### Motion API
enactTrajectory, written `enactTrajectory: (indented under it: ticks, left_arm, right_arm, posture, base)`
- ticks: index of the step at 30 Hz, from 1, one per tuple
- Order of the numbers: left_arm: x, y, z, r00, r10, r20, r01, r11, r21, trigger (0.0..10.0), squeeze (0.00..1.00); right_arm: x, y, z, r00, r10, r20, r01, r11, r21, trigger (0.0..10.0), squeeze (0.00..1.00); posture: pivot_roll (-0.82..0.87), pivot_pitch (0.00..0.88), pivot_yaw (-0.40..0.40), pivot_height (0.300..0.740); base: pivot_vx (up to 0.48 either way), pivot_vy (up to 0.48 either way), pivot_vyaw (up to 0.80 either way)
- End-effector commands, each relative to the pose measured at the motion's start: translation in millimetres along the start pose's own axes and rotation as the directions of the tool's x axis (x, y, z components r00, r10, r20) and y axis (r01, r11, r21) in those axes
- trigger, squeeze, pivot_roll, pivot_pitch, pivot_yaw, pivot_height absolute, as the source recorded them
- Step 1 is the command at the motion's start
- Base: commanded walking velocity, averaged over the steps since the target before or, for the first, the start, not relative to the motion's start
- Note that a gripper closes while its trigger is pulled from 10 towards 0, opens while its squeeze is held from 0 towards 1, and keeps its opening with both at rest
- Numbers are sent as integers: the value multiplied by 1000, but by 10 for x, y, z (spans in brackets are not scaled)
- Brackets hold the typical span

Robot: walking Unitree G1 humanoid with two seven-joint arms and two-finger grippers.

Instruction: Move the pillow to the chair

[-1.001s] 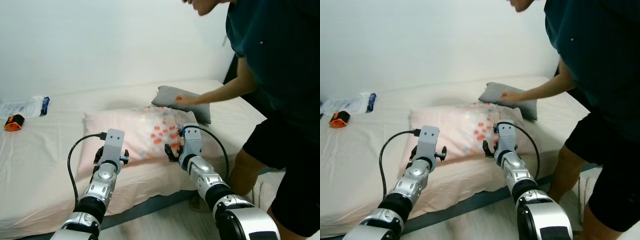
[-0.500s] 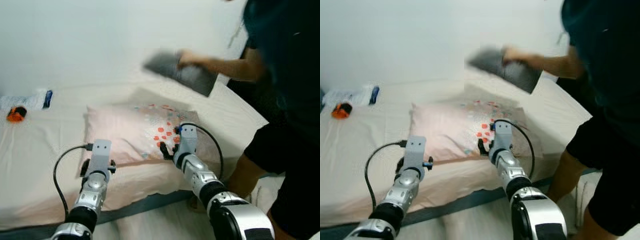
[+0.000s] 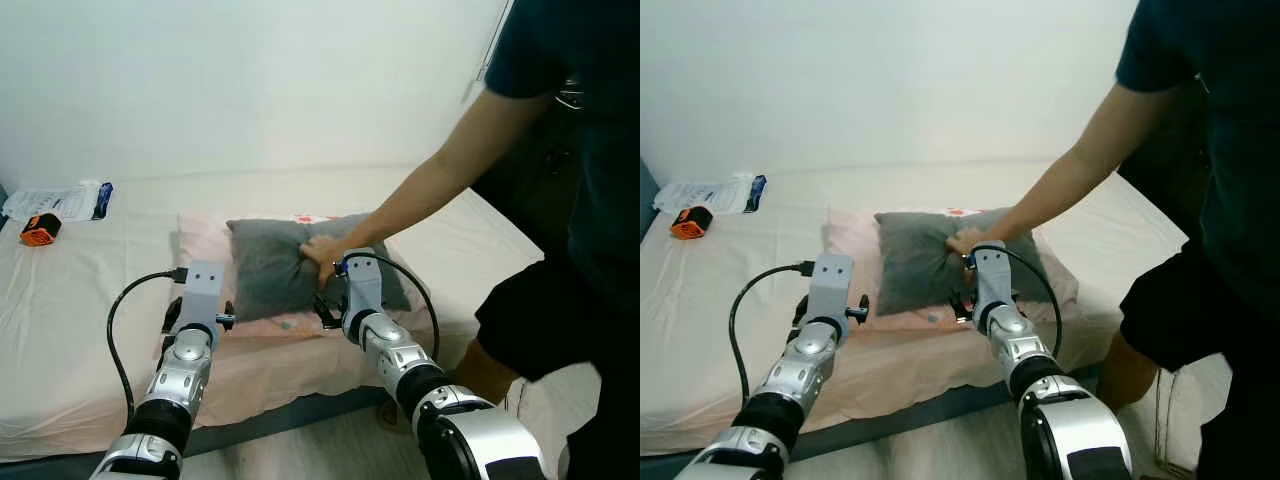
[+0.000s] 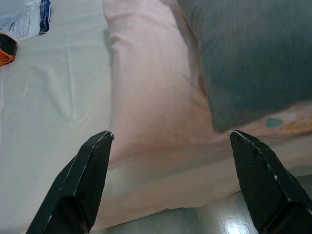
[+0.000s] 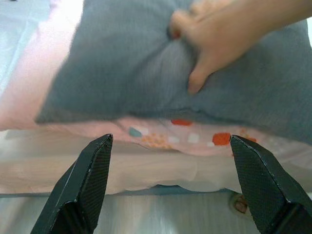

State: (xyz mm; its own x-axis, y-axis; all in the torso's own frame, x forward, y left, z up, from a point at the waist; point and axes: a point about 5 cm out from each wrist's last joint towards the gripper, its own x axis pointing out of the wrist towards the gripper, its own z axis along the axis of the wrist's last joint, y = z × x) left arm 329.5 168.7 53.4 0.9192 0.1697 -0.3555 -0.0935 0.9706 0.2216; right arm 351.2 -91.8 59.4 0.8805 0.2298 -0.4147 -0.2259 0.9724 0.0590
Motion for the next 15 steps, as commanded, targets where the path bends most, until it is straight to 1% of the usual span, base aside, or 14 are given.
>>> enactTrajectory:
  ticks: [1,2,8,10,11,12,14,15]
  left_arm:
    - [-16,-30,-28,1000,-8,-12,8,1000,-2,10000,0]
    - [-22,-38,-36,1000,-9,-13,9,1000,-9,10000,0]
    - [-34,-51,-58,1000,-14,-11,14,1000,-16,10000,0]
    - [-37,-42,-49,1000,-2,6,3,999,-39,10000,0]
    - [-37,-42,-49,1000,-2,6,3,999,-39,10000,0]
    - [-40,-31,-46,1000,10,8,-10,999,-54,10000,0]
    - [-42,-19,-60,1000,18,4,-18,998,-63,10000,0]
    - [-46,8,-117,999,28,-18,-29,998,-61,10000,0]
  right_arm:
    - [-12,-49,-72,999,-18,-36,18,1000,0,10000,0]
    - [-10,-40,-68,999,-16,-37,15,1000,-9,10000,0]
    - [-8,-33,-61,999,-19,-33,20,1000,4,10000,0]
    - [-11,-48,-59,999,-24,-25,25,999,37,10000,0]
    - [-11,-48,-59,999,-24,-25,25,999,37,10000,0]
    - [-9,-55,-43,1000,-22,-19,23,998,59,10000,0]
    - [-8,-58,-36,1000,-19,-17,21,997,72,10000,0]
    - [-9,-58,-45,1000,-14,-22,16,995,103,10000,0]
  posture:
    - [16,0,-94,740]
    - [16,0,-94,740]
    - [11,0,-89,740]
    - [27,0,-111,740]
    - [27,0,-111,740]
    - [27,0,-115,740]
    - [25,0,-114,740]
    - [18,0,-111,740]
  base:
    - [0,0,0]
    - [0,0,0]
    - [0,0,0]
    - [0,0,0]
    - [0,0,0]
    - [0,0,0]
    - [0,0,0]
    - [0,0,0]
